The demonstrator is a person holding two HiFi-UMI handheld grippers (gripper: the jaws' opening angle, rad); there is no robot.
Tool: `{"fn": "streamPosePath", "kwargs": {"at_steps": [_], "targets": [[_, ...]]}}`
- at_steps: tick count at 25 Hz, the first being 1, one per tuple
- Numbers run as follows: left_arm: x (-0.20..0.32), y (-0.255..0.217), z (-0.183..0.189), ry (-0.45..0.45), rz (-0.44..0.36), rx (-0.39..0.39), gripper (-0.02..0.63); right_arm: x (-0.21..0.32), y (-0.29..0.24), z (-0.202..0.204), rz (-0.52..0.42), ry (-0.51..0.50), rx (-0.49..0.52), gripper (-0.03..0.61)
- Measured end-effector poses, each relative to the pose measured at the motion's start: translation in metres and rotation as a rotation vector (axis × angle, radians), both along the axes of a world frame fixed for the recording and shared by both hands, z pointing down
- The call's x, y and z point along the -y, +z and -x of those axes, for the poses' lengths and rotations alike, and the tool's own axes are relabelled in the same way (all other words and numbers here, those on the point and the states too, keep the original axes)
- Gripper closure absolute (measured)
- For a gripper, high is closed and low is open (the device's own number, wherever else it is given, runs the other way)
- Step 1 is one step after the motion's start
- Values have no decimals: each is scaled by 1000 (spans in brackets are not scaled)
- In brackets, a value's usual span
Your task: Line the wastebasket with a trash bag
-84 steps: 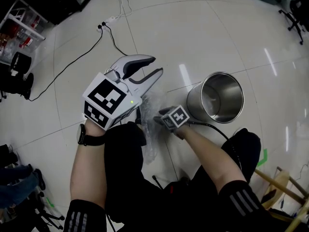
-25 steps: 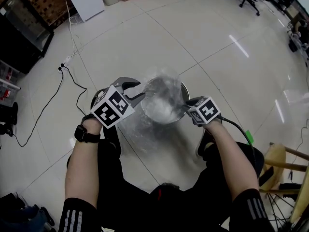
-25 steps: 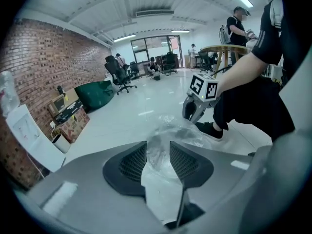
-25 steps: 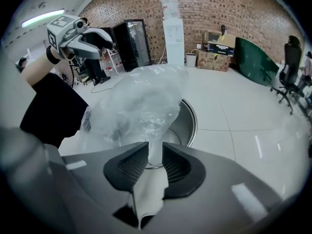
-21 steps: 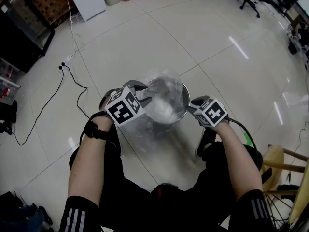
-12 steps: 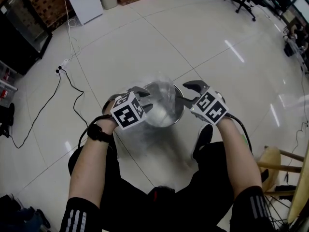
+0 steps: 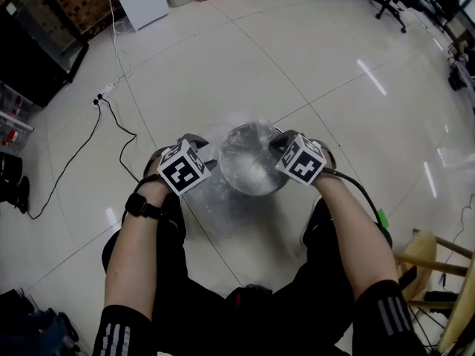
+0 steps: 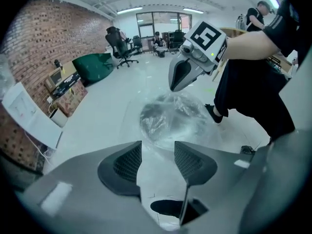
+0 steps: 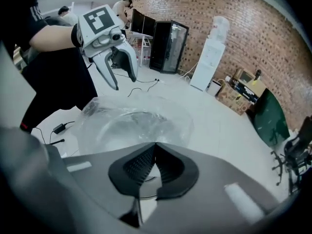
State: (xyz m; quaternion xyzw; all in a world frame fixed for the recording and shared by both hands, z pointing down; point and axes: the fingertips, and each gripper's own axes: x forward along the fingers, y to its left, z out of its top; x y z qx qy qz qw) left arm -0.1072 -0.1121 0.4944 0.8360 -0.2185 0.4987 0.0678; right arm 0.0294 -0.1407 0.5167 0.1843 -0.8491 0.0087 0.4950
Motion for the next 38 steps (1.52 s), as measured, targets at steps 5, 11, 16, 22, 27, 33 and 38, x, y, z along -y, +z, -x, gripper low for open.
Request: {"fn": "streamPosePath", "kwargs": {"at_steps": [5, 11, 16, 22, 27, 33, 38], "targets": [[0, 41, 35, -77, 82, 99, 382, 0, 4, -7, 19, 5, -39, 571], [-22, 64, 20, -212, 336, -18, 394, -2, 0, -17, 35, 24, -22, 571], [-25, 74, 13, -180, 331, 34, 620, -11, 10, -18, 82, 16, -35, 571], [13, 8, -23, -151, 78, -71, 620, -21, 38, -28, 184, 66, -25, 571], [36, -59, -66, -99, -111, -217, 620, -26, 65, -18, 233, 55, -30, 571], [33, -98, -95, -12, -173, -318, 620, -27, 95, 15, 211, -19, -71, 571], [37, -96, -95, -32, -143, -309, 620, -30, 134, 36, 183, -134, -166, 571]]}}
